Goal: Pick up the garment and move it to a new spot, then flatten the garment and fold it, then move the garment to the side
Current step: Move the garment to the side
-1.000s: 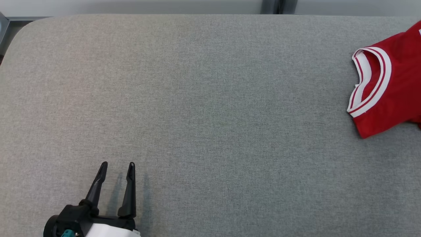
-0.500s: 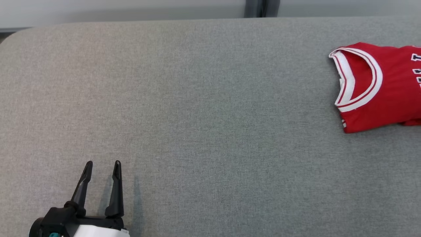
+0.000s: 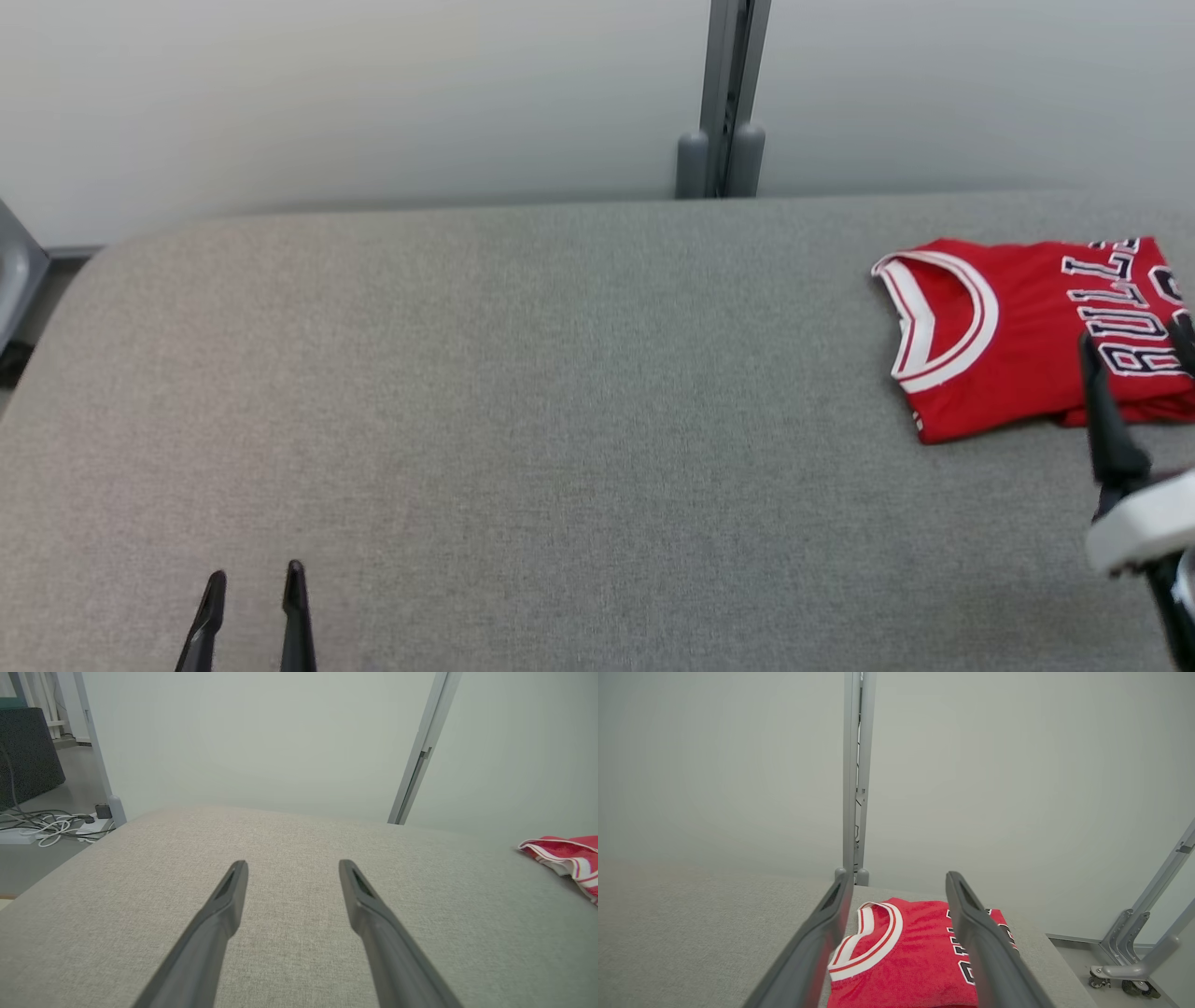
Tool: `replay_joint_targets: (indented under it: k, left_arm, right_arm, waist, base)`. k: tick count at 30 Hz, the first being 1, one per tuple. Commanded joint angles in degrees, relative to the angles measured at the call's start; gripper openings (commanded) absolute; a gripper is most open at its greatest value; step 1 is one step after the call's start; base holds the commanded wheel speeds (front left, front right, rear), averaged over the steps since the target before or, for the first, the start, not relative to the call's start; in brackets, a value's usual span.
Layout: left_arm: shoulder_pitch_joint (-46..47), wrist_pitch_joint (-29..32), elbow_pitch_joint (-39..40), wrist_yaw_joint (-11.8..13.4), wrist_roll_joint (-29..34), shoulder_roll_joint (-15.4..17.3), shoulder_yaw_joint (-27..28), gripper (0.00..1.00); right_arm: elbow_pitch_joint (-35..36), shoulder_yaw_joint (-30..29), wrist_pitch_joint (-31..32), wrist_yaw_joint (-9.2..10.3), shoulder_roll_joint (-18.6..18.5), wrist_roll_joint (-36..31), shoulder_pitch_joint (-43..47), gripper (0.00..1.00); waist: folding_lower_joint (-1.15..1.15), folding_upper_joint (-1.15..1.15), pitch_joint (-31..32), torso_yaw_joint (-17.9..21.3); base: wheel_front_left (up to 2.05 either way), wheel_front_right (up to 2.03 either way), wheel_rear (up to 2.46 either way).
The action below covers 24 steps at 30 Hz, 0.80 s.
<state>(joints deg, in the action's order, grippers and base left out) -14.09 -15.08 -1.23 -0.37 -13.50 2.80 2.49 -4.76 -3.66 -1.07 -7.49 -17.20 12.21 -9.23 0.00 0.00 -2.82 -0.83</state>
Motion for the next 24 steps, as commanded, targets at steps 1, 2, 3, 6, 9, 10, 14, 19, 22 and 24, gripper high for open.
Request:
replay_joint_targets:
  k: [1, 2, 3, 6, 9, 10, 14, 19, 22, 24]
  left_arm:
    - [-0.6, -0.1, 0.4, 0.5, 0.0, 0.2, 0.6, 1.00]
    - [-0.9, -0.1, 0.5, 0.8, 0.0, 0.2, 0.7, 1.00]
    - [-1.4, -0.1, 0.5, 1.0, -0.2, 0.2, 0.9, 1.00]
    - [-2.1, -0.1, 0.9, 1.5, 0.4, 0.2, 0.7, 1.00]
    - [-2.2, -0.1, 0.6, 1.5, 0.5, 0.2, 0.4, 1.00]
    - [-2.4, -0.1, 0.3, 1.4, 0.5, 0.2, 0.2, 1.00]
    - [-1.9, -0.1, -1.5, -0.8, 0.3, 0.2, -1.0, 1.00]
    - [0.3, -0.1, -3.8, -3.1, 0.8, 0.2, -1.8, 1.00]
    - [0.9, -0.1, -4.5, -3.6, 0.8, 0.2, -1.9, 1.00]
    - [1.2, -0.1, -4.9, -3.9, 0.9, 0.2, -1.9, 1.00]
  right_arm:
    - [0.1, -0.5, -2.1, 0.01, 0.7, -1.3, 1.9, 1.00]
    - [-0.3, -0.6, -3.7, -0.01, 2.1, -1.9, 3.7, 1.00]
    - [-0.5, -0.4, -5.7, -0.01, 3.2, -3.1, 5.4, 1.00]
    - [-2.4, -0.9, -10.7, -0.01, 6.2, -6.0, 9.0, 1.00]
    - [-4.2, -0.6, -13.3, -0.01, 8.9, -9.2, 11.7, 1.00]
    - [-4.6, -0.8, -13.8, 0.01, 9.6, -10.2, 12.5, 1.00]
    - [-3.0, -2.8, -14.2, 0.00, 12.6, -13.3, 15.5, 1.00]
    - [-0.8, -5.3, -14.2, 0.00, 14.0, -16.1, 20.3, 1.00]
    - [-0.3, -4.5, -14.2, 0.00, 14.2, -14.6, 22.0, 1.00]
    - [-0.6, -4.6, -14.2, 0.00, 14.1, -13.8, 22.3, 1.00]
  waist:
    - [0.00, 0.00, 3.2, -0.3]
    - [0.00, 0.00, 3.6, -0.4]
    - [0.00, 0.00, 4.0, -0.6]
    - [0.00, 0.00, 5.1, -1.2]
    - [0.00, 0.00, 6.0, -1.8]
    - [0.00, 0.00, 6.3, -2.0]
    - [0.00, 0.00, 7.1, -3.0]
    - [0.00, 0.00, 7.4, -3.5]
    - [0.00, 0.00, 7.4, -2.9]
    - [0.00, 0.00, 7.3, -2.6]
  base:
    - [0.00, 0.00, 0.00]
    - [0.00, 0.00, 0.00]
    - [0.00, 0.00, 0.00]
    - [0.00, 0.00, 0.00]
    - [0.00, 0.00, 0.00]
    - [0.00, 0.00, 0.00]
    - [0.00, 0.00, 0.00]
    - [0.00, 0.00, 0.00]
    - [0.00, 0.00, 0.00]
    - [0.00, 0.00, 0.00]
